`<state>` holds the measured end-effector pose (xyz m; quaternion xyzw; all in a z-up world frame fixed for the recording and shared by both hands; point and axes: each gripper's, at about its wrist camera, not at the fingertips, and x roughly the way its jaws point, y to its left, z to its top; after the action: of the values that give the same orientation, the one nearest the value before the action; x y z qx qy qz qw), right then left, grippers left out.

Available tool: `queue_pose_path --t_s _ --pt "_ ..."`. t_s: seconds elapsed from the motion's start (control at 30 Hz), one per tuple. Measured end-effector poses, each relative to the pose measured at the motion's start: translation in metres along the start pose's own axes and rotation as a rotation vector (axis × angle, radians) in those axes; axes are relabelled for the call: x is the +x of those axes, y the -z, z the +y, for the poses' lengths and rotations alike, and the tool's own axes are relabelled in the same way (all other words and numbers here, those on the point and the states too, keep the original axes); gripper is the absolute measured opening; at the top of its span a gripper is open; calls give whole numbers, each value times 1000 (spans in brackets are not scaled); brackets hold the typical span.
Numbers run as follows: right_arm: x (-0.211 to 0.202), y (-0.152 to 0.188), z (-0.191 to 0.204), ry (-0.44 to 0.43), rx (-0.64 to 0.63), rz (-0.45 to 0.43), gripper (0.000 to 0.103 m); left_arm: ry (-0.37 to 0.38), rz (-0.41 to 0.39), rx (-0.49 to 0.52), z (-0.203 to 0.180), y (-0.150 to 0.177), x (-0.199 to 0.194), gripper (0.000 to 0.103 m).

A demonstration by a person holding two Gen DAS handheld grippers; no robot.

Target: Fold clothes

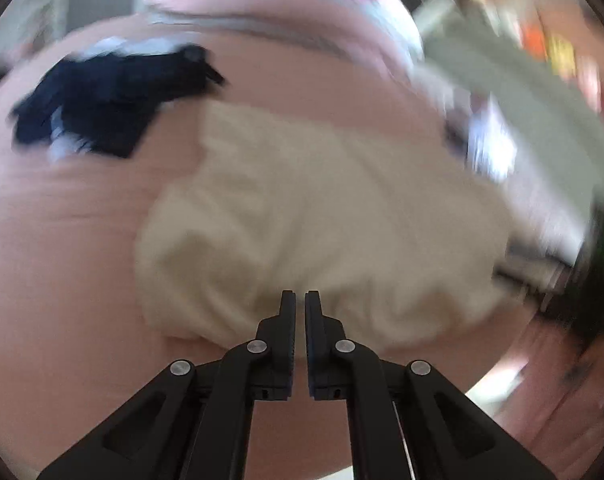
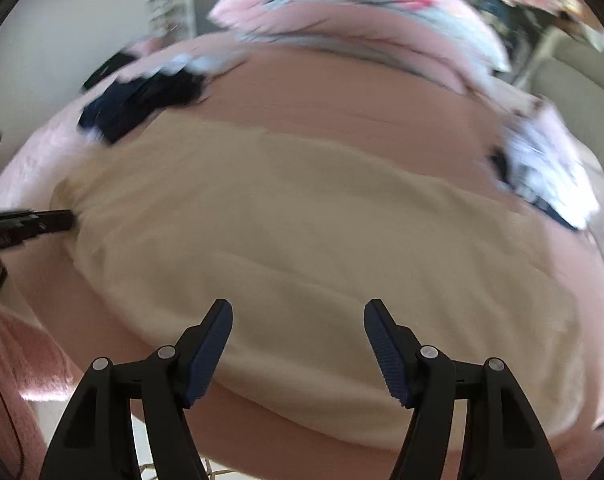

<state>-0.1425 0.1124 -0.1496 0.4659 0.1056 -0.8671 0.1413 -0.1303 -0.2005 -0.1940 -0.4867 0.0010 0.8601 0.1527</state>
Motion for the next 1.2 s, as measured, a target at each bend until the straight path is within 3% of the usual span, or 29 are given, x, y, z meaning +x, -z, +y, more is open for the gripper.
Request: queue_pose_path --t_s 0.03,0.07,0.1,0.13,0.2,0.27,0.33,0.43,0.53,0.57,0.63,0.73,0.77,0.8,0.87,0.9,0.93,0.97,1.03,1.1,1.2 --pt "8 3 7 23 -23 34 67 -12 10 6 3 1 2 4" --pt "17 7 14 47 -47 69 67 12 4 -46 15 0 -1 4" --pt "15 12 9 42 -50 58 67 -24 -4 -101 28 1 -6 4" --pt "13 17 4 36 -52 46 67 -89 -13 -152 41 2 -11 7" --pt "6 29 -24 147 -34 65 67 -219 -29 -254 68 5 -21 7" --pt "-6 41 -59 151 75 80 67 -349 -45 -355 95 7 -31 7" --pt "-18 54 -96 136 214 96 67 -234 -134 -460 109 8 -45 7" --pt "-40 67 -114 215 305 58 67 -85 -256 -397 86 -2 -60 8" --pt "-43 73 -114 251 318 44 68 113 -244 -243 41 -20 -45 13" --pt "-42 74 -113 252 315 44 68 182 -209 -204 27 -27 -32 13" --pt "-40 76 -109 254 310 43 68 249 -131 -107 -5 -35 -8 13" --pt "-36 80 -104 258 301 42 68 158 -47 -15 -27 -33 17 14" --pt "-34 81 -102 259 299 42 68 150 -39 -27 -24 -32 19 16" --pt "-33 82 -101 260 296 42 68 153 -38 -56 -16 -31 18 16" --pt "-46 95 -138 344 393 49 68 129 -48 -118 -1 -28 8 16" --pt "-49 98 -150 341 449 50 68 58 -51 -131 6 -28 6 16" --pt "-52 101 -162 337 506 52 61 26 -54 -154 14 -28 1 13" --pt "-55 105 -174 332 562 53 59 16 -58 -182 21 -28 -6 13" --pt "-59 104 -173 338 552 41 58 -7 -118 -260 30 -33 -25 14" --pt "-66 104 -162 372 512 25 59 17 -180 -253 23 -37 -38 17" --pt "-86 110 -164 325 543 -55 62 87 -198 -199 0 -42 -35 28"
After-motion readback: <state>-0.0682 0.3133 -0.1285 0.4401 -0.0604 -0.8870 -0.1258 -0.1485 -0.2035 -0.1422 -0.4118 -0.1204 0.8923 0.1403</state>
